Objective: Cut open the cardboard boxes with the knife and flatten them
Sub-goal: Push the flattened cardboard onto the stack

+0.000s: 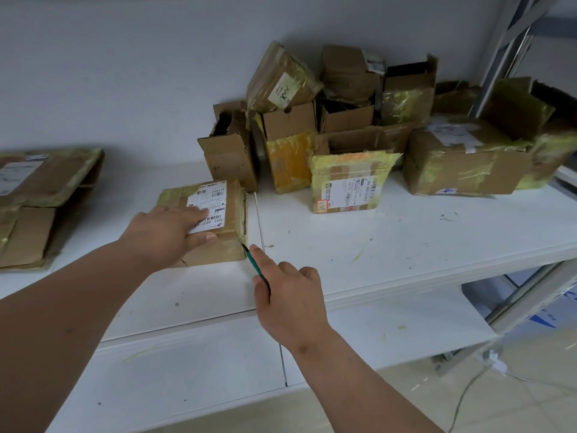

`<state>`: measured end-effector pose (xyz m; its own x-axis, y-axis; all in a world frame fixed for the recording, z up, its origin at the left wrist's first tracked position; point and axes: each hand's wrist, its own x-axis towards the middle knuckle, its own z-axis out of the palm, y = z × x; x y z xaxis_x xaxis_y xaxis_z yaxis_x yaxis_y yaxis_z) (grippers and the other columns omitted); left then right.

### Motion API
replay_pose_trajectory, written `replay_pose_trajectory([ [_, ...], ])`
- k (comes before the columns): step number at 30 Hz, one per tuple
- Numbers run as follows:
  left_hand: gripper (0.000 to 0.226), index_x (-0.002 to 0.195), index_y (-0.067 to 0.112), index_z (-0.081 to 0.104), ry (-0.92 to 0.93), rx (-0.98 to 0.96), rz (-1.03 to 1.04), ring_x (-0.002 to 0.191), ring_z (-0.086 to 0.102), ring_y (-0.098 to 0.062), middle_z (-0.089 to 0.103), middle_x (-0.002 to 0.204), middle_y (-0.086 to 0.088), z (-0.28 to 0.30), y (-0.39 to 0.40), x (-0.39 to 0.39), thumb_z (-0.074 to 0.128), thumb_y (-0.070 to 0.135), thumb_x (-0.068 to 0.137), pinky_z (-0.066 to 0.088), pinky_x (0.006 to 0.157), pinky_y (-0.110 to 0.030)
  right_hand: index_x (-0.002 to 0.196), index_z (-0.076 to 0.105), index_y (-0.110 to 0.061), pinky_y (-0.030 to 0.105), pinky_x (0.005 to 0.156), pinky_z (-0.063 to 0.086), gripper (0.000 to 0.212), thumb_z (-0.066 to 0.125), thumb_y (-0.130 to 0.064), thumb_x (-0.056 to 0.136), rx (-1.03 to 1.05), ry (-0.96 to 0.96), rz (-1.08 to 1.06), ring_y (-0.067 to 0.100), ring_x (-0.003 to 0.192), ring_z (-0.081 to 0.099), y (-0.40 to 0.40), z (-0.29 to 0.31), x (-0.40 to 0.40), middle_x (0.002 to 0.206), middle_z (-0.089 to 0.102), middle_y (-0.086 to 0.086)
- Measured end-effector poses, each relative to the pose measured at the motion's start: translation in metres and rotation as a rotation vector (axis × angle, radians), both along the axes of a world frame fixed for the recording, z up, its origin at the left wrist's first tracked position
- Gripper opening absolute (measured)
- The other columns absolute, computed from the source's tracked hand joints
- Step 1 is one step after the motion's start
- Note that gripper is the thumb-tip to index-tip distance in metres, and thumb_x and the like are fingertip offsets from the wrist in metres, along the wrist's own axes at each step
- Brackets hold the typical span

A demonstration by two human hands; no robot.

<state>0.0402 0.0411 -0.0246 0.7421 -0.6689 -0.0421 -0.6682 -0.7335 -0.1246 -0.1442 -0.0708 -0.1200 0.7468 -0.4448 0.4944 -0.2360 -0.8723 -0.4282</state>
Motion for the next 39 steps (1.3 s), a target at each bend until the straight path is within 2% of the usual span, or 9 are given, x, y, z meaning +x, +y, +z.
replay_pose_trajectory([
  [8, 0.071, 0.148, 0.035, 0.037, 0.102, -0.078, -0.005, 0.136, 0.037, -0.026, 0.038, 0.154, 0.003, -0.006, -0.001, 0.010, 0.050, 0.067, 0.086, 0.036, 0.109, -0.040, 0.136, 0.058, -0.027, 0.034, 0.061, 0.045, 0.050, 0.035, -0.032, 0.092, -0.018, -0.024, -0.061, 0.017, 0.047, 0.038, 0.001, -0.006, 0.003, 0.056, 0.048, -0.006],
  [11, 0.072, 0.150, 0.030, 0.034, 0.193, -0.149, -0.034, 0.137, 0.037, -0.024, 0.034, 0.156, 0.003, -0.007, 0.003, 0.009, 0.058, 0.056, 0.088, 0.033, 0.111, -0.038, 0.141, 0.053, -0.028, 0.037, 0.065, 0.046, 0.053, 0.030, -0.034, 0.093, 0.045, 0.005, -0.024, 0.019, 0.051, 0.045, -0.001, -0.006, 0.003, 0.059, 0.052, -0.005],
  [15, 0.063, 0.150, 0.040, 0.031, 0.129, -0.104, -0.072, 0.138, 0.038, -0.021, 0.030, 0.157, 0.009, -0.003, 0.007, 0.011, 0.044, 0.061, 0.092, 0.036, 0.110, -0.045, 0.152, 0.036, -0.033, 0.039, 0.082, 0.041, 0.069, 0.011, -0.045, 0.089, 0.237, 0.078, 0.074, 0.020, 0.066, 0.049, -0.002, 0.000, 0.003, 0.072, 0.056, -0.004],
  [20, 0.073, 0.148, 0.042, 0.035, 0.029, -0.060, -0.114, 0.134, 0.043, -0.017, 0.039, 0.153, 0.010, 0.021, 0.000, 0.014, 0.021, 0.072, 0.082, 0.040, 0.103, -0.035, 0.149, 0.042, -0.029, 0.035, 0.072, 0.040, 0.062, 0.020, -0.042, 0.092, 0.239, -0.024, 0.034, 0.015, 0.059, 0.036, -0.009, 0.002, 0.015, 0.069, 0.044, -0.009],
  [23, 0.085, 0.146, 0.043, 0.037, 0.093, -0.048, -0.122, 0.130, 0.046, -0.016, 0.044, 0.147, 0.011, 0.029, -0.002, 0.020, 0.014, 0.078, 0.072, 0.042, 0.102, -0.037, 0.147, 0.046, -0.026, 0.036, 0.071, 0.042, 0.059, 0.026, -0.037, 0.093, 0.210, -0.050, 0.037, 0.014, 0.059, 0.036, -0.013, 0.005, 0.018, 0.067, 0.046, -0.009],
  [25, 0.083, 0.146, 0.043, 0.038, 0.128, -0.079, -0.121, 0.130, 0.046, -0.017, 0.045, 0.147, 0.009, 0.026, -0.003, 0.023, 0.017, 0.078, 0.074, 0.041, 0.102, -0.037, 0.145, 0.049, -0.025, 0.038, 0.071, 0.045, 0.057, 0.028, -0.035, 0.093, 0.169, -0.063, 0.021, 0.015, 0.058, 0.039, -0.015, 0.006, 0.020, 0.068, 0.054, -0.006],
  [29, 0.057, 0.146, 0.041, 0.038, 0.134, -0.116, -0.121, 0.133, 0.043, -0.017, 0.044, 0.148, 0.007, 0.024, -0.009, 0.023, 0.033, 0.063, 0.093, 0.039, 0.104, -0.034, 0.144, 0.051, -0.025, 0.040, 0.069, 0.046, 0.057, 0.028, -0.036, 0.093, 0.128, -0.059, -0.009, 0.022, 0.058, 0.052, -0.018, 0.006, 0.021, 0.067, 0.061, -0.002],
  [35, 0.053, 0.146, 0.038, 0.039, 0.108, -0.106, -0.145, 0.133, 0.042, -0.017, 0.044, 0.148, 0.007, 0.024, -0.015, 0.022, 0.032, 0.057, 0.098, 0.037, 0.099, -0.031, 0.143, 0.052, -0.025, 0.040, 0.069, 0.046, 0.058, 0.026, -0.035, 0.091, 0.120, -0.023, -0.039, 0.022, 0.055, 0.051, -0.019, 0.005, 0.018, 0.063, 0.058, -0.003],
  [39, 0.063, 0.145, 0.038, 0.041, 0.126, -0.129, -0.129, 0.133, 0.043, -0.019, 0.046, 0.148, 0.006, 0.027, -0.015, 0.027, 0.028, 0.065, 0.090, 0.038, 0.104, -0.033, 0.143, 0.051, -0.024, 0.040, 0.072, 0.047, 0.054, 0.030, -0.034, 0.095, 0.158, -0.074, -0.048, 0.016, 0.057, 0.048, -0.019, 0.001, 0.013, 0.063, 0.057, -0.007],
])
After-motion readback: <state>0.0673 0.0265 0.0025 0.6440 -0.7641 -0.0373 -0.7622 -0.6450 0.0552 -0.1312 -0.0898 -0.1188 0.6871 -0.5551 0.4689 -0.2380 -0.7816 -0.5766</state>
